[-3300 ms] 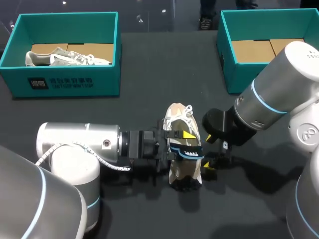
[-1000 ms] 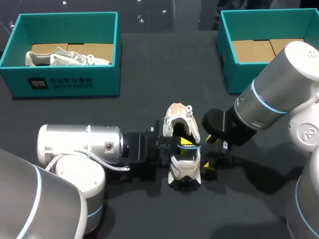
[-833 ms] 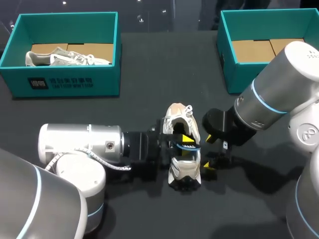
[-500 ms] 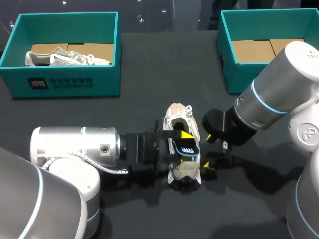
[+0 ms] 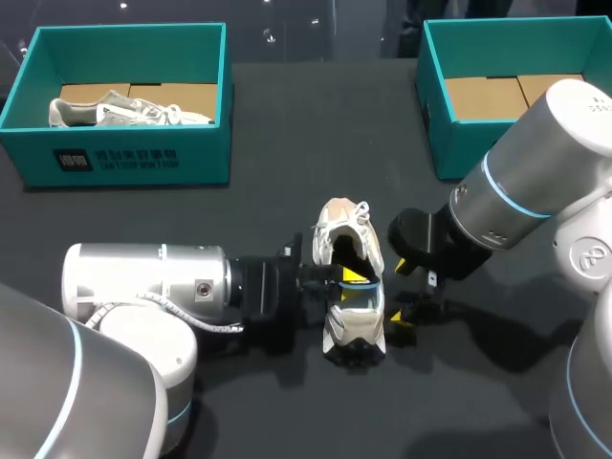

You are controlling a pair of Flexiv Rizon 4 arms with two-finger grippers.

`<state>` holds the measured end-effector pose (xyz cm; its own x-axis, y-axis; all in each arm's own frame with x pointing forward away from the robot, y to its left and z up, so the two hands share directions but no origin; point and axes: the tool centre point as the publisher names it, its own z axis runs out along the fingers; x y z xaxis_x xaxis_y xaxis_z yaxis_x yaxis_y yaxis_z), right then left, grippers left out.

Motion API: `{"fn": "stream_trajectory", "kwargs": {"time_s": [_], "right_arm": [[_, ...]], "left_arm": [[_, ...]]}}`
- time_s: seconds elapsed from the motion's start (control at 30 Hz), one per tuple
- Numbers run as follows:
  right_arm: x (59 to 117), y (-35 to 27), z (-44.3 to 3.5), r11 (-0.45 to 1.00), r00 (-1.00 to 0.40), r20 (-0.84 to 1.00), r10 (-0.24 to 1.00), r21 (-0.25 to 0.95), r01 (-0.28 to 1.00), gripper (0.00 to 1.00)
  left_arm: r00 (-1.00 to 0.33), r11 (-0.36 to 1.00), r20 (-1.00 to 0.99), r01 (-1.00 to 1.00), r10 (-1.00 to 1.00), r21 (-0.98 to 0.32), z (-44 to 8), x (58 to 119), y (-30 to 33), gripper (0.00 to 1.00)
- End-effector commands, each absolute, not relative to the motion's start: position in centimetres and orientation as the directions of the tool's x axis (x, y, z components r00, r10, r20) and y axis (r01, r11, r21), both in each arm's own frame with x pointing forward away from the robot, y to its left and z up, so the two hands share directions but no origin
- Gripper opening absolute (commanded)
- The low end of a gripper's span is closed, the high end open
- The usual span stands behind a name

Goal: Take the shoe out of the shoebox, open the shoe tongue, remove and reinsert the insole, then place the shoe into the shoebox

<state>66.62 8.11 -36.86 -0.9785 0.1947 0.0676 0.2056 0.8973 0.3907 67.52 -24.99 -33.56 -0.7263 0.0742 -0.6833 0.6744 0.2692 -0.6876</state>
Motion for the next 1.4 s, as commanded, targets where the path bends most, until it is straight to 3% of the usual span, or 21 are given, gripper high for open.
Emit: {"fn": "stream_trajectory", "kwargs": {"time_s": [0.03, 0.17, 0.23, 0.3, 0.4, 0.63, 0.7, 0.77, 0.8, 1.27, 1.3, 1.33, 1.4], "right_arm": [[66.5, 8.1, -36.9, 0.897, -0.979, 0.065, 0.196, 0.392, 0.205, 1.0], [66.5, 8.1, -36.9, 0.897, -0.979, 0.065, 0.196, 0.392, 0.205, 1.0], [66.5, 8.1, -36.9, 0.897, -0.979, 0.065, 0.196, 0.392, 0.205, 1.0], [66.5, 8.1, -36.9, 0.897, -0.979, 0.065, 0.196, 0.392, 0.205, 1.0], [66.5, 8.1, -36.9, 0.897, -0.979, 0.065, 0.196, 0.392, 0.205, 1.0], [66.5, 8.1, -36.9, 0.897, -0.979, 0.065, 0.196, 0.392, 0.205, 1.0], [66.5, 8.1, -36.9, 0.897, -0.979, 0.065, 0.196, 0.392, 0.205, 1.0], [66.5, 8.1, -36.9, 0.897, -0.979, 0.065, 0.196, 0.392, 0.205, 1.0], [66.5, 8.1, -36.9, 0.897, -0.979, 0.065, 0.196, 0.392, 0.205, 1.0], [66.5, 8.1, -36.9, 0.897, -0.979, 0.065, 0.196, 0.392, 0.205, 1.0], [66.5, 8.1, -36.9, 0.897, -0.979, 0.065, 0.196, 0.392, 0.205, 1.0], [66.5, 8.1, -36.9, 0.897, -0.979, 0.065, 0.196, 0.392, 0.205, 1.0], [66.5, 8.1, -36.9, 0.897, -0.979, 0.065, 0.196, 0.392, 0.205, 1.0]], "left_arm": [[-0.722, 0.287, -0.687, 0.678, 0.085, -0.677, -34.1, 68.7, -26.5, 0.0], [-0.736, 0.286, -0.673, 0.663, 0.078, -0.692, -33.5, 68.2, -25.9, 0.0], [-0.742, 0.281, -0.666, 0.656, 0.075, -0.7, -32.9, 67.5, -25.4, 0.29], [-0.747, 0.279, -0.661, 0.651, 0.072, -0.706, -32.3, 66.8, -24.8, 0.44], [-0.756, 0.28, -0.652, 0.64, 0.063, -0.715, -31.5, 65.9, -24.1, 0.45], [-0.77, 0.285, -0.635, 0.624, 0.064, -0.728, -31.1, 65.0, -23.8, 0.38], [-0.77, 0.29, -0.635, 0.625, 0.071, -0.725, -31.4, 65.2, -24.0, 0.26], [-0.767, 0.299, -0.635, 0.628, 0.087, -0.718, -31.7, 65.5, -24.3, 0.01], [-0.765, 0.304, -0.637, 0.632, 0.096, -0.713, -31.9, 65.6, -24.4, 0.0], [-0.739, 0.346, -0.645, 0.667, 0.193, -0.66, -33.4, 67.7, -25.9, 0.0], [-0.741, 0.336, -0.641, 0.666, 0.197, -0.666, -33.1, 67.5, -25.9, 0.06], [-0.746, 0.326, -0.635, 0.662, 0.201, -0.675, -32.8, 67.3, -25.7, 0.26], [-0.746, 0.324, -0.632, 0.663, 0.212, -0.675, -32.3, 67.0, -25.3, 0.37]]}}
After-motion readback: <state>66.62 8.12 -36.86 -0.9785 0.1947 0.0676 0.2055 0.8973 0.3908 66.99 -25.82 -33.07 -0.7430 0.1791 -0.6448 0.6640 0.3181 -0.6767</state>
